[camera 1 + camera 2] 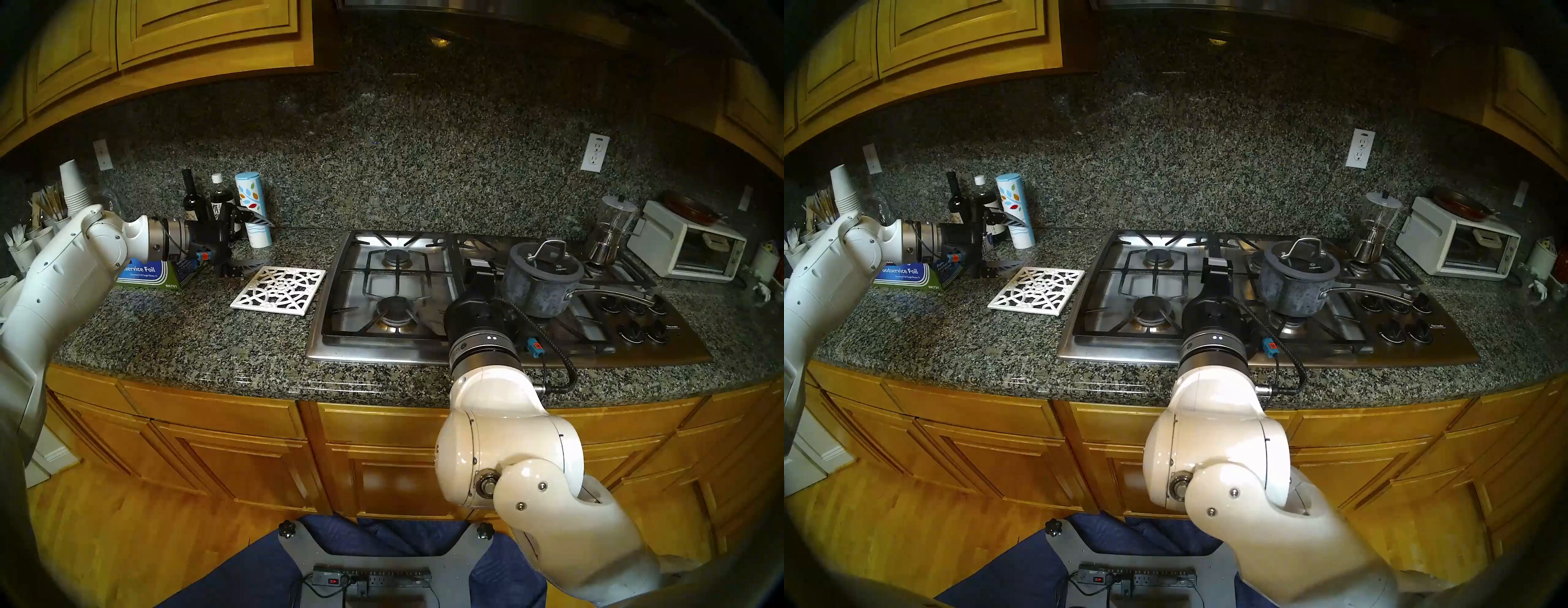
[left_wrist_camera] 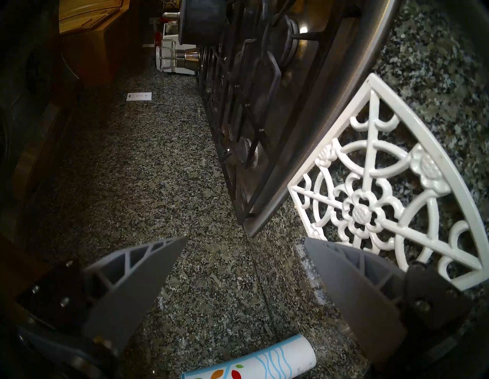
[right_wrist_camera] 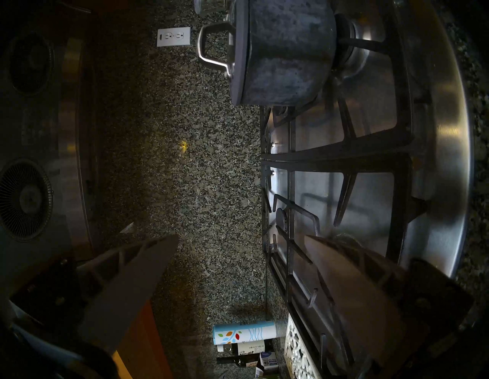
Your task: Pick up the pot, put it on the stove, take off the pot lid
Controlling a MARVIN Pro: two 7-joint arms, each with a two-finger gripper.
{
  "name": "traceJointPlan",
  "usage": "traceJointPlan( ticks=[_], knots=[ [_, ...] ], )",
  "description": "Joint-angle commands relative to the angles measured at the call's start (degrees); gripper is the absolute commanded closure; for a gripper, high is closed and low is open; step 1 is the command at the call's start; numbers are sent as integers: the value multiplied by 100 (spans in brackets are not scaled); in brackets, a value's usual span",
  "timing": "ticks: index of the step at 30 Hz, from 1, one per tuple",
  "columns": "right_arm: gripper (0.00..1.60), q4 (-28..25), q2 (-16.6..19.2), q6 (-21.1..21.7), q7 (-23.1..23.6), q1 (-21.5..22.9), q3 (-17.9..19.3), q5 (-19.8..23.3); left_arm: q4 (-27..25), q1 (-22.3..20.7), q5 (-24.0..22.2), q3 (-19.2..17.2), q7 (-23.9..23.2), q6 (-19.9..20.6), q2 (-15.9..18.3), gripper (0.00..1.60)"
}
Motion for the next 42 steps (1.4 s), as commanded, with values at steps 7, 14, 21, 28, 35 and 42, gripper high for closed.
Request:
traceJointPlan(
  ticks=[7, 14, 21, 28, 35, 42],
  knots=[
    [0, -93, -6, -82, -15, -1, 108, -230, -29, -194, -36, -129, 56, 12, 2, 0],
    [0, -265, 149, -188, -33, -271, 231, -364, -30, -193, -36, -131, 55, 12, 2, 0],
    [0, -416, 381, -288, -5, -618, 433, -400, -31, -192, -36, -132, 54, 13, 3, 0],
    [0, -416, 602, -363, 72, -920, 706, -323, -32, -191, -37, -133, 53, 13, 3, 0],
    [0, -416, 786, -494, 199, -1197, 1054, -214, -33, -190, -37, -133, 52, 13, 3, 0],
    [0, -416, 969, -511, 354, -1432, 1469, -32, -34, -189, -37, -133, 50, 14, 4, 0]
  ],
)
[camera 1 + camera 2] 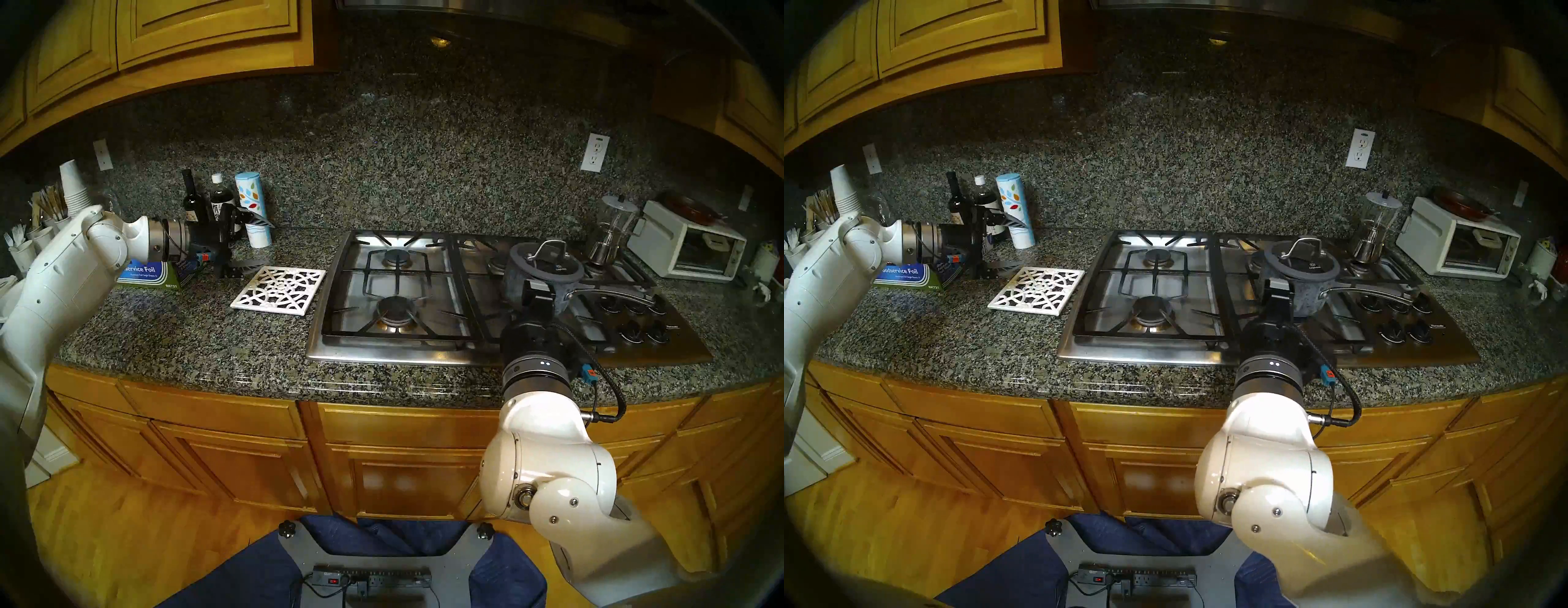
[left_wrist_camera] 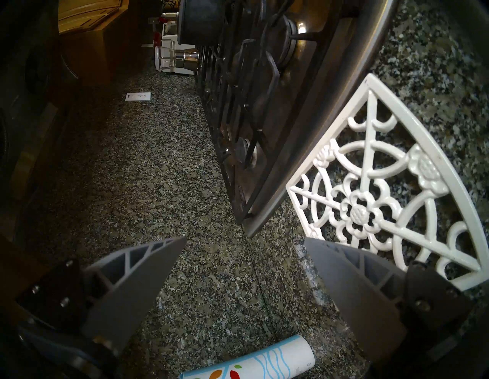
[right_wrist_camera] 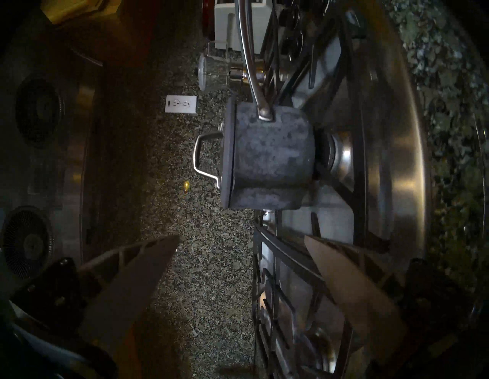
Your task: Pick up the pot, put it on the stove, take off the pot lid
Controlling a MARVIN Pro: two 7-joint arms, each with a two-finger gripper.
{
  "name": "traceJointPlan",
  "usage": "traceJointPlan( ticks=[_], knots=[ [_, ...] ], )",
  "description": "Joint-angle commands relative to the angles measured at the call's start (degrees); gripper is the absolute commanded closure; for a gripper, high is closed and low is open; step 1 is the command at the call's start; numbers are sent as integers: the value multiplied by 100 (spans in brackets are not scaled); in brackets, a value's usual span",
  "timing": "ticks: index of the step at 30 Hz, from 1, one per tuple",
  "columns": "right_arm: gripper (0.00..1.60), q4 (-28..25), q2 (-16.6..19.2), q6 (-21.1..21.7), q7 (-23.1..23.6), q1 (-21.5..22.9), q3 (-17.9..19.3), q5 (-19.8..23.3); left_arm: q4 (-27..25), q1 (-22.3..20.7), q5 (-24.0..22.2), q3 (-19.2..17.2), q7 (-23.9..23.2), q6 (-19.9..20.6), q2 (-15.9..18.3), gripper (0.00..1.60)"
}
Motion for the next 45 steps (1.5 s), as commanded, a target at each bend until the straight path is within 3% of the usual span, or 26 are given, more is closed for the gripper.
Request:
traceJointPlan(
  ticks=[1, 16, 27, 45],
  knots=[
    [0, -166, 264, 3, -87, -223, 461, 128, -33, -200, -40, -131, 60, 14, 4, 0],
    [0, -166, 655, 7, 66, -527, 1398, 948, -34, -199, -40, -132, 59, 14, 4, 0],
    [0, -166, 967, 266, 75, -474, 2030, 1608, -35, -198, -40, -132, 58, 14, 4, 0],
    [0, -166, 1063, 511, 406, -519, 2358, 2358, -33, -199, -40, -133, 58, 14, 3, 0]
  ],
)
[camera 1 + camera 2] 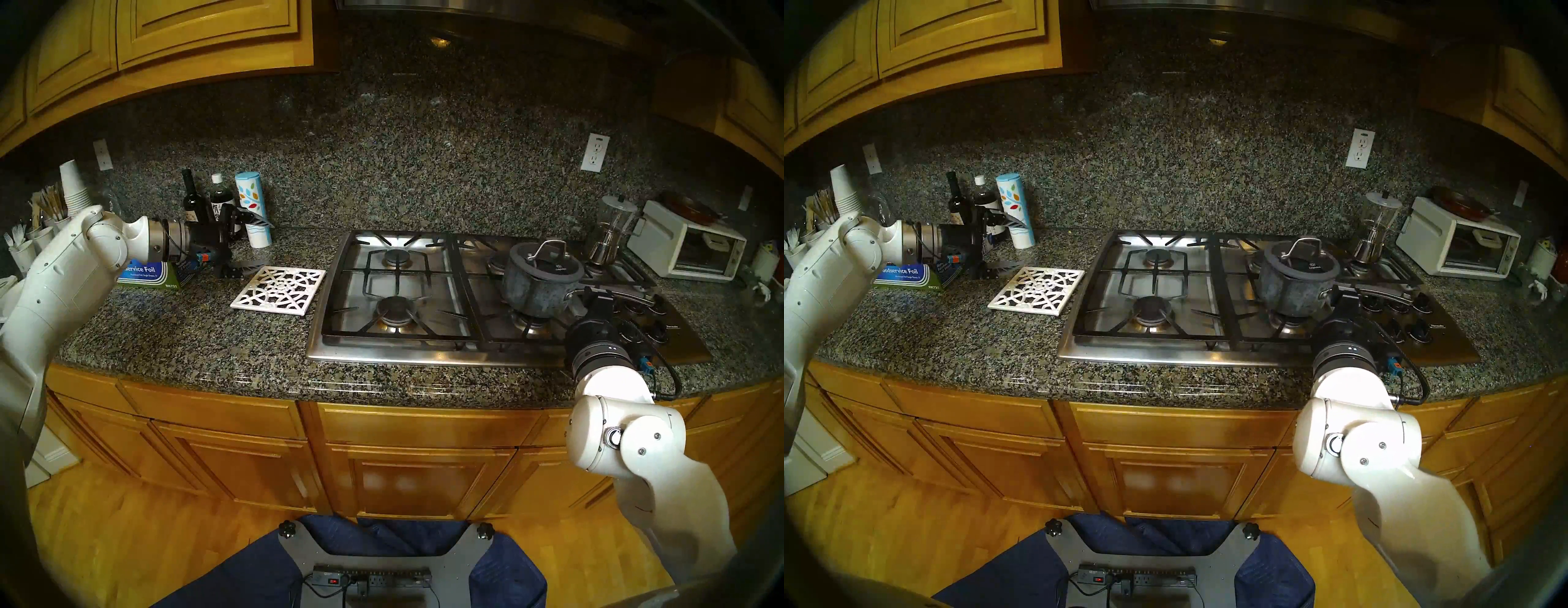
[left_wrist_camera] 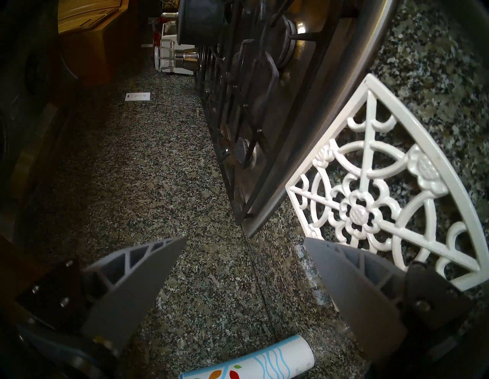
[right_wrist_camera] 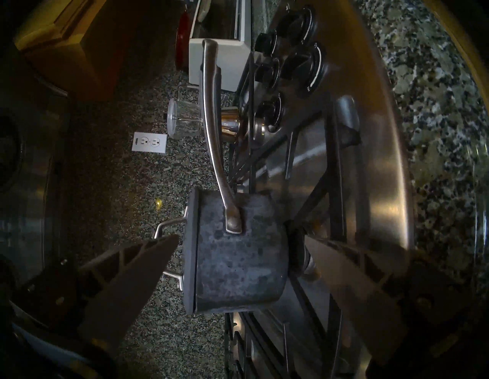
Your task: Pick up the pot, put it on the stove, take off the pot lid
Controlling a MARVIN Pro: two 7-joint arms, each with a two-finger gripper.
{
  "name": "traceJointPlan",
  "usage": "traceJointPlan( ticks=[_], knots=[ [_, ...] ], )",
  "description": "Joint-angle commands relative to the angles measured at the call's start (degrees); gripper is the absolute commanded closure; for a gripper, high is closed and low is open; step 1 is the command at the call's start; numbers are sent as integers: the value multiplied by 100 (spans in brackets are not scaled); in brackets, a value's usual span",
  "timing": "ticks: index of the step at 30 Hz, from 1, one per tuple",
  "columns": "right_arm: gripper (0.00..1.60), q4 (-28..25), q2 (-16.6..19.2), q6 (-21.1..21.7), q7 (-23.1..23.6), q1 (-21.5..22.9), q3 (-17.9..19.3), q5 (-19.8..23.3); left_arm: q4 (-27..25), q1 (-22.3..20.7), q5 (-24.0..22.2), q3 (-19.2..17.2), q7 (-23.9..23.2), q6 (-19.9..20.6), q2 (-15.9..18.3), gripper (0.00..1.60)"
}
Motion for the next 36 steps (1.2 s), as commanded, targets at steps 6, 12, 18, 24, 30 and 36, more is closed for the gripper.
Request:
traceJointPlan(
  ticks=[6, 12, 18, 24, 30, 36],
  knots=[
    [0, -150, 110, 100, 364, 6, 224, 168, -31, -202, -41, -133, 62, 14, 2, 0],
    [0, -150, 119, 126, 459, -28, 262, 271, -31, -203, -41, -134, 62, 13, 2, 0],
    [0, -150, 116, 143, 514, -51, 281, 309, -30, -203, -41, -134, 62, 13, 2, 0],
    [0, -150, 218, 243, 564, -88, 479, 402, -31, -202, -41, -134, 62, 13, 2, 0],
    [0, -150, 292, 352, 666, -211, 822, 609, -31, -202, -41, -134, 62, 13, 2, 0],
    [0, 74, 263, 542, 968, -321, 1138, 993, -30, -202, -41, -134, 62, 13, 1, 0]
  ],
)
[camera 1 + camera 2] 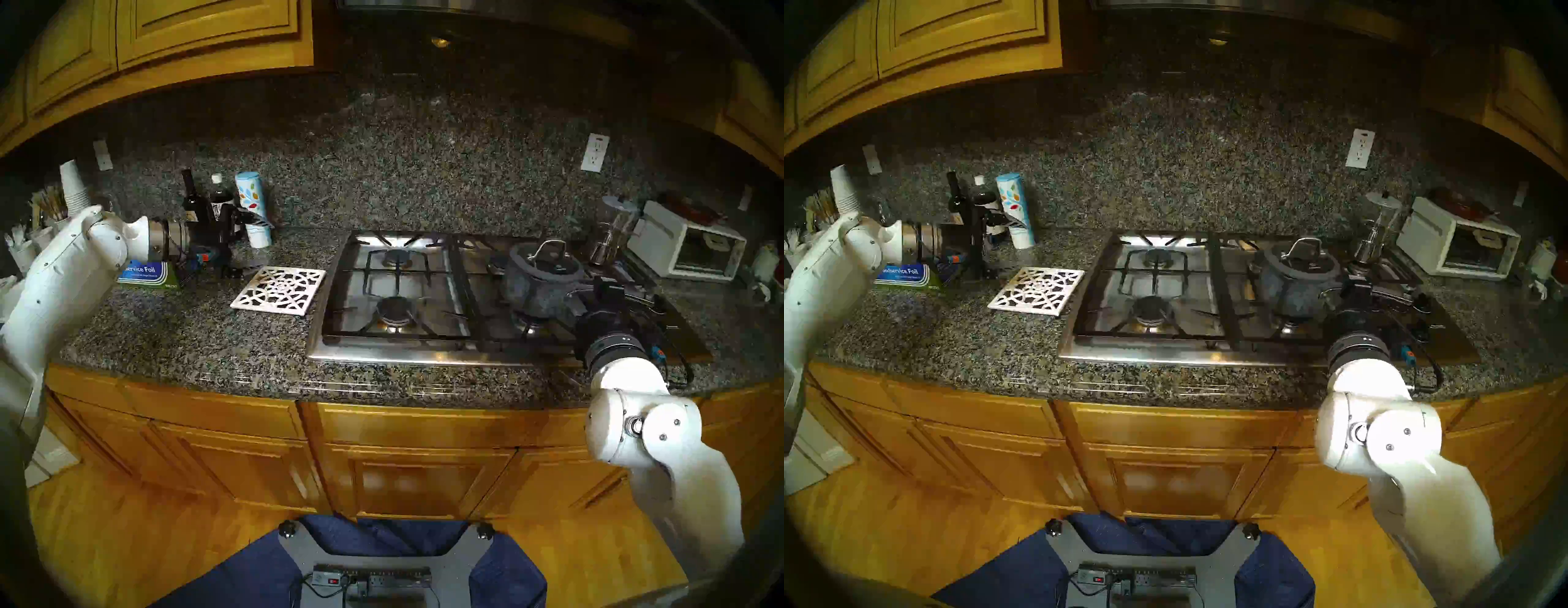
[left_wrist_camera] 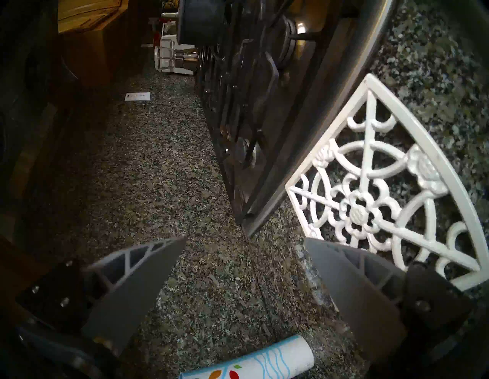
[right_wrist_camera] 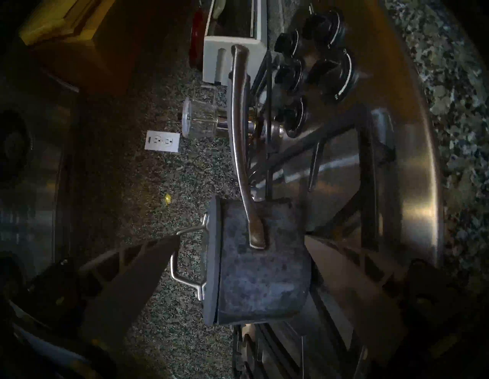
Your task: Pick up the pot, put it on the stove, take off the pot lid
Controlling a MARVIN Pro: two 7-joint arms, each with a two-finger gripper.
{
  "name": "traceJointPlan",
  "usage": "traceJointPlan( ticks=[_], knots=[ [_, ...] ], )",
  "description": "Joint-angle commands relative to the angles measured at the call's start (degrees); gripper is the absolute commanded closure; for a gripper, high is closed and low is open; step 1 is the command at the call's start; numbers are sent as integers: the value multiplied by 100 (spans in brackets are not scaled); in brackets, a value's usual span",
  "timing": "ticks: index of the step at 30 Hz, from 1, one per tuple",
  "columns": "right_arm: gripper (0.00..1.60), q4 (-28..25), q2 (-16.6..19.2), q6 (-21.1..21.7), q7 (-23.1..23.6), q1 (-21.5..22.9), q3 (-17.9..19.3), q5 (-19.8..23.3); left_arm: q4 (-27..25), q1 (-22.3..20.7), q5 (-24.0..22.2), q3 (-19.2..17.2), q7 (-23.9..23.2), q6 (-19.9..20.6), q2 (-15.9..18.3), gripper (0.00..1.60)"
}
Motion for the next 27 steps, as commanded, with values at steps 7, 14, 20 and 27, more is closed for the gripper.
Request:
traceJointPlan(
  ticks=[7, 14, 20, 27],
  knots=[
    [0, 449, 20, 438, 789, 77, 561, 623, -33, -202, -42, -134, 62, 14, 2, 0],
    [0, 974, 12, 784, 1236, 408, 627, 1043, -35, -200, -42, -133, 61, 15, 3, 0],
    [0, 1270, 28, 1007, 1429, 663, 603, 1237, -36, -199, -42, -133, 60, 15, 4, 0],
    [0, 1577, 54, 1224, 1605, 911, 545, 1444, -38, -197, -42, -133, 58, 16, 6, 0]
  ],
)
